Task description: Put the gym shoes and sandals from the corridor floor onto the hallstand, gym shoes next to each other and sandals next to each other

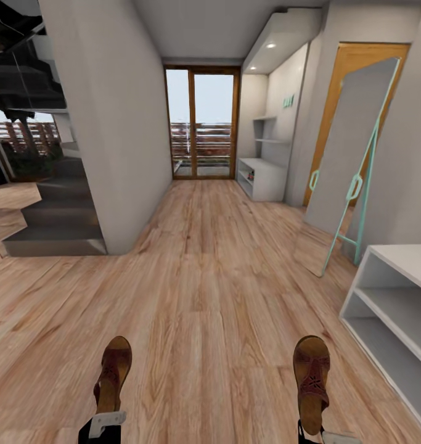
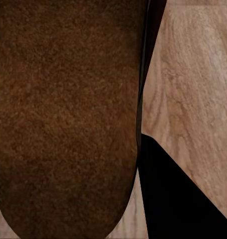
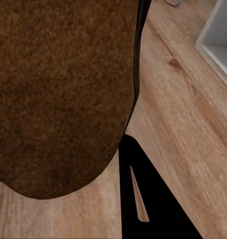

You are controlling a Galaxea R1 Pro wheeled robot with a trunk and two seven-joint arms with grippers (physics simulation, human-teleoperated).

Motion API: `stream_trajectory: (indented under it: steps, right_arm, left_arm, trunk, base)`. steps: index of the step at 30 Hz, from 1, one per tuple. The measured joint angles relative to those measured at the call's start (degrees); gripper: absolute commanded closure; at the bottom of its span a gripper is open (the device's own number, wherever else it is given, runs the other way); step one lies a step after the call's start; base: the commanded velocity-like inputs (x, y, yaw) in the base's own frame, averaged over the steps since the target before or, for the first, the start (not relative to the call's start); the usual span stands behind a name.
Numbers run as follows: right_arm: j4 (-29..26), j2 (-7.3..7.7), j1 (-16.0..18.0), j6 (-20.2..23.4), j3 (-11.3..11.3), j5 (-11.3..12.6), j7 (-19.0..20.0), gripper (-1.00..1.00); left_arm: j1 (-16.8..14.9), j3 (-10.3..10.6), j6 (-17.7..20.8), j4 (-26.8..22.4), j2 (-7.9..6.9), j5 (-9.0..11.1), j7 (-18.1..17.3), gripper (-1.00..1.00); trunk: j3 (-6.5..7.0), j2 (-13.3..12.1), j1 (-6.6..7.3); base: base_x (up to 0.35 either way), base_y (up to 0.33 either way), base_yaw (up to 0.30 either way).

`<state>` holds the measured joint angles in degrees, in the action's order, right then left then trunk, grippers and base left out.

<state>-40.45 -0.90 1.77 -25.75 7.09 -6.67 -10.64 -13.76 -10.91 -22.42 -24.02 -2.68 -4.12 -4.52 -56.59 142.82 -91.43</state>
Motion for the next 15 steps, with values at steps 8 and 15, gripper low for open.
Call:
stream_trajectory:
  steps: [8, 15]
  right_arm:
    - [0.06, 0.07, 0.03, 0.0, 0.02, 0.0, 0.0, 1.0]
    - [0.06, 0.07, 0.02, 0.0, 0.02, -0.03, 0.0, 1.0]
  left_arm:
    - [0.0, 0.01, 0.0, 0.0, 0.0, -0.01, 0.0, 1.0]
    - [0.0, 0.0, 0.0, 0.0, 0.01, -0.01, 0.0, 1.0]
  trunk:
    - [0.0, 0.0, 0.0]
    - [0.0, 0.0, 0.0]
  base:
    - [0.34, 0.0, 0.0]
    - [0.34, 0.0, 0.0]
